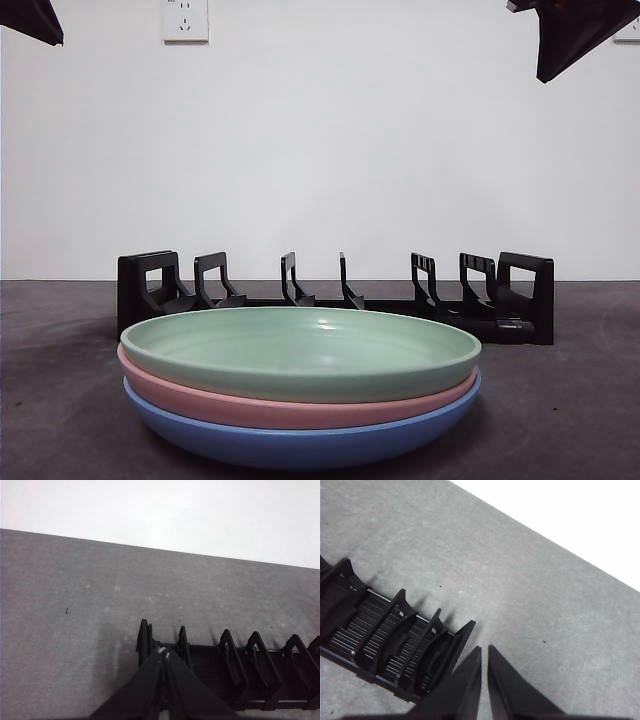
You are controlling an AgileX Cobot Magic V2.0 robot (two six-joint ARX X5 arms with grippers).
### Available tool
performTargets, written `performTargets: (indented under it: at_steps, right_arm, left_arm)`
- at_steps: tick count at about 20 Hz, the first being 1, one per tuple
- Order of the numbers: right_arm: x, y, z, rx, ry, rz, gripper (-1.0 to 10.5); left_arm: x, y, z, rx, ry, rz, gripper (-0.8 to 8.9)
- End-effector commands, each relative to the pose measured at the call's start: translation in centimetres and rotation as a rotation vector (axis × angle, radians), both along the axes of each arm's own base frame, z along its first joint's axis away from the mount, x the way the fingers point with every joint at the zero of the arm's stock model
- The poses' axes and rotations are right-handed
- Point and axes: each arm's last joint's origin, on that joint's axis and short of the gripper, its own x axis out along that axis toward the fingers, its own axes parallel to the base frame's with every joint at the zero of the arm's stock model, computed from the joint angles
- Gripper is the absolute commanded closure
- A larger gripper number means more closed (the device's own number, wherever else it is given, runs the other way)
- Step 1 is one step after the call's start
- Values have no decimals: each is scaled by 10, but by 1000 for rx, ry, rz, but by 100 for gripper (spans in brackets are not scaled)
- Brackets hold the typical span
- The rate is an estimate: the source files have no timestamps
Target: Place the plate
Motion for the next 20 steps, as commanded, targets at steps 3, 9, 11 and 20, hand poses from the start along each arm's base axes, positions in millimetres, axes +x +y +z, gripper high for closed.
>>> performTargets:
  at_steps: [3, 9, 11, 20]
  right_arm:
    - [2, 2, 4, 18, -15, -4, 929]
    - [2, 2, 4, 18, -15, -4, 929]
    - [2, 2, 4, 18, -15, -4, 929]
    - [2, 2, 4, 18, -15, -4, 929]
  left_arm:
    - [-18, 18, -8, 179, -101, 14, 806]
    - [-69, 68, -109, 187, -212, 214, 806]
    - [-75, 73, -131, 231, -231, 222, 806]
    - [-77, 77, -174, 191, -161, 235, 806]
